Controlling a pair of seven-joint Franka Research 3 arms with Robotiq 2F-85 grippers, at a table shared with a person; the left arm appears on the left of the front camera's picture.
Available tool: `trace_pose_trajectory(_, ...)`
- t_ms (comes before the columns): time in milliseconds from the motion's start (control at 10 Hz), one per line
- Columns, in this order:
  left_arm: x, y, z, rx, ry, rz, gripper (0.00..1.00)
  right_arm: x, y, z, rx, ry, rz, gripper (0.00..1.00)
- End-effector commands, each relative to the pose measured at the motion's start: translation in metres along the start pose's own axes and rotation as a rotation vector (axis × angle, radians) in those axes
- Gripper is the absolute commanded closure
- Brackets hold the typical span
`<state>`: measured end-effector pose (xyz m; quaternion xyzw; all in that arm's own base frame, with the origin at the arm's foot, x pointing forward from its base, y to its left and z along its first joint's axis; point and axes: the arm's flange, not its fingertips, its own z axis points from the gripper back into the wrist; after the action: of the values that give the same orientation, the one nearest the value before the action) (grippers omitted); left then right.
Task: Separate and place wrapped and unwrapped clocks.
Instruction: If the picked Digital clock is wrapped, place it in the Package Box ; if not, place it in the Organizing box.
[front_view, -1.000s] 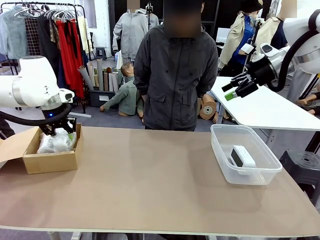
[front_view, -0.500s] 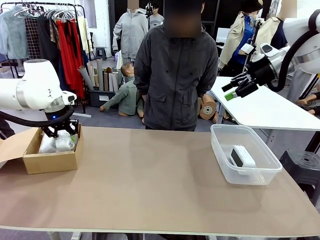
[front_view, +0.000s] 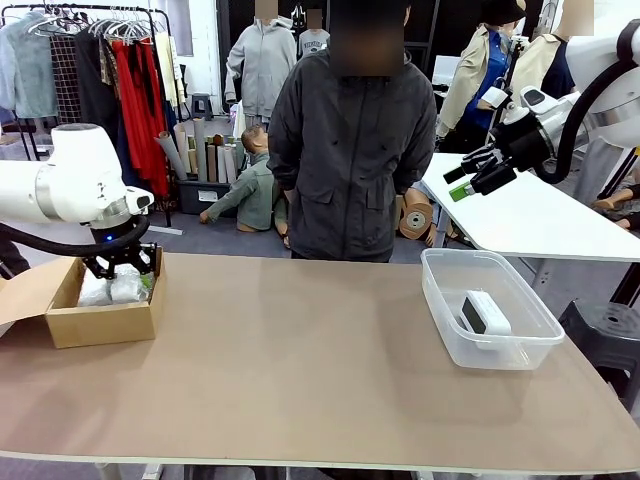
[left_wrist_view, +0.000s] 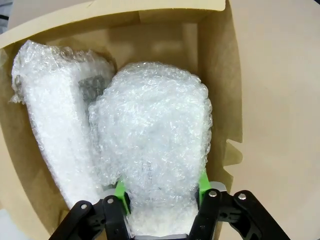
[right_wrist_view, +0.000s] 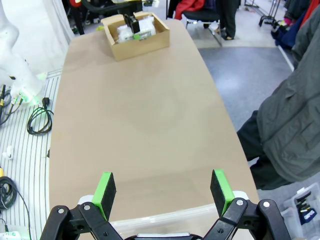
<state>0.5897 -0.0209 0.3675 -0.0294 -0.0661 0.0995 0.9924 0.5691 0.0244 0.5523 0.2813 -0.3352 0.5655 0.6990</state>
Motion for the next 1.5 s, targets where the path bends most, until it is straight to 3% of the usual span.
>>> trace_pose_trajectory(0,0.006,0.002,0.004,0.032,-0.005,0.019,0.07,0.001,0.0,0.001,0.0,0.0,0.006,0.0)
trace_pose_trajectory(100,0.006,0.003,0.005,0.034,-0.004,0.026,0.0,0.001,0.0,0.001,0.0,0.0,0.006,0.0)
trace_pose_trajectory(900,0.01,-0.007,0.05,-0.026,-0.027,0.041,0.0,0.001,0.0,0.001,0.0,0.0,0.006,0.0)
trace_pose_trajectory(1400,0.012,-0.006,0.049,-0.02,-0.037,0.026,0.0,0.001,0.0,0.001,0.0,0.0,0.006,0.0)
